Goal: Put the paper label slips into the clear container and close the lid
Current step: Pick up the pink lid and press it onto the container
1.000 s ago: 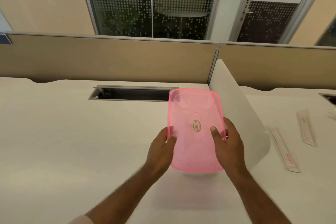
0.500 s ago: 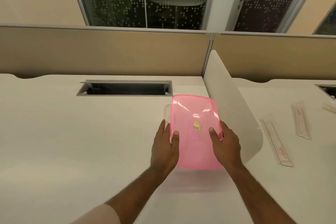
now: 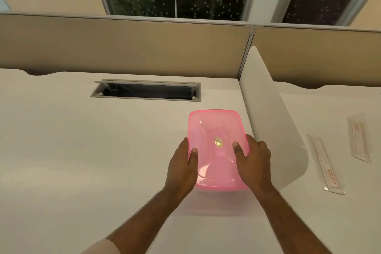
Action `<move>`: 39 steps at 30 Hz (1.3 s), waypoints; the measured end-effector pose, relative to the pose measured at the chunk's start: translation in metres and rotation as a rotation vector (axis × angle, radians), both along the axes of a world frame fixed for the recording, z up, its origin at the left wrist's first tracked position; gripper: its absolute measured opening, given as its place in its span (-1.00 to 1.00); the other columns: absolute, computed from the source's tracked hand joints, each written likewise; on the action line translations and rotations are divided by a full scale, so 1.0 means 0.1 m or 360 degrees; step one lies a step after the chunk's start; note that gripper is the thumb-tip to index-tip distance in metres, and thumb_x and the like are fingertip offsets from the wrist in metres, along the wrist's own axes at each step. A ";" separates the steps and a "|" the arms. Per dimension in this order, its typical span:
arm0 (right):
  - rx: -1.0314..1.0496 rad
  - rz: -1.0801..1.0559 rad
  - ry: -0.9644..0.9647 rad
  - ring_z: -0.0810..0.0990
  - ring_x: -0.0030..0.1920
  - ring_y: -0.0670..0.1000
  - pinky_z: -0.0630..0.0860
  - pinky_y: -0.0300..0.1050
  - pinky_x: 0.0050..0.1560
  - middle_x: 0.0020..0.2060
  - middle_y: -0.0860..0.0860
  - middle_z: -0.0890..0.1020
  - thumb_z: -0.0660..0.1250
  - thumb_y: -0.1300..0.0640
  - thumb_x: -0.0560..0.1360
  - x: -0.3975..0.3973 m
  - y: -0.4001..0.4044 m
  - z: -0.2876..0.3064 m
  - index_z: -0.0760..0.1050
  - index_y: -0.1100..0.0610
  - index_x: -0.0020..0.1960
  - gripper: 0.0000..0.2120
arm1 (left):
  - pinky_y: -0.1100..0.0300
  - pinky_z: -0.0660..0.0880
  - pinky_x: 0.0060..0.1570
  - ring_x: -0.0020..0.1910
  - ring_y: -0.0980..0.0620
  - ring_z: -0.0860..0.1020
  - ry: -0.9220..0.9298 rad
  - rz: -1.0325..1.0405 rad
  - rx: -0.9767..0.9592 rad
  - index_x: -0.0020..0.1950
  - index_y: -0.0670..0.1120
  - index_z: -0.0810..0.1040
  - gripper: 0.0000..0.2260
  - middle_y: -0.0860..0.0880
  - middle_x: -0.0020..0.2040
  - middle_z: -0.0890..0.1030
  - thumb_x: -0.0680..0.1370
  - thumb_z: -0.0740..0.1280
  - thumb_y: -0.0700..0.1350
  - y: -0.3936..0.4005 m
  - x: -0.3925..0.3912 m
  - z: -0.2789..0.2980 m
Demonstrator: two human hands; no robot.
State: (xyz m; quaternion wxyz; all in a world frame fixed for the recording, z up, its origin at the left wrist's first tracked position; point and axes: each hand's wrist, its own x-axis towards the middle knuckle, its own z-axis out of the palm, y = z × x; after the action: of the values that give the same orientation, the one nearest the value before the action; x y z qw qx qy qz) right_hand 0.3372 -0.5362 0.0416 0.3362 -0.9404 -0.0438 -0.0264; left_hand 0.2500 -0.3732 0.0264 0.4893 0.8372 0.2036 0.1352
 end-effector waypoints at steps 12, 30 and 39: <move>0.0088 -0.0005 -0.0036 0.44 0.17 0.22 0.45 0.10 0.14 0.07 0.19 0.49 0.29 -0.03 0.56 0.00 0.03 0.00 0.42 0.20 0.35 -0.55 | 0.13 0.43 0.17 0.20 0.04 0.46 -0.0037 -0.0015 0.0109 0.38 -0.04 0.43 -0.69 0.02 0.22 0.56 0.66 0.12 -0.08 0.07 0.09 -0.05; 0.0126 0.0105 0.0389 0.57 0.05 0.21 0.55 0.12 0.06 0.13 0.16 0.54 0.09 -0.19 0.60 0.16 0.04 0.00 0.33 0.16 0.29 -0.53 | 0.12 0.54 -0.13 -0.03 -0.05 0.59 0.0262 0.0056 -0.0065 0.37 -0.06 0.40 -0.49 -0.12 0.17 0.53 0.44 0.18 0.04 0.25 0.41 -0.02; 0.0075 0.0159 0.0431 0.60 0.01 0.23 0.55 0.12 0.04 0.08 0.17 0.60 -0.03 -0.13 0.64 0.17 0.03 -0.02 0.27 0.13 0.31 -0.59 | -0.01 0.49 0.21 0.25 -0.15 0.51 0.0386 0.0223 -0.0023 0.39 -0.12 0.43 -0.53 -0.15 0.39 0.47 0.64 0.10 0.16 0.44 1.29 0.18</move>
State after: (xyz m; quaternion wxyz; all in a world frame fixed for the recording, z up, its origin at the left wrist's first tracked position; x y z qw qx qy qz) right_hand 0.3545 -0.5331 0.0396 0.3618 -0.9239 -0.0443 0.1164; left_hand 0.3793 -0.3293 0.0442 0.4564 0.8276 0.3201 0.0652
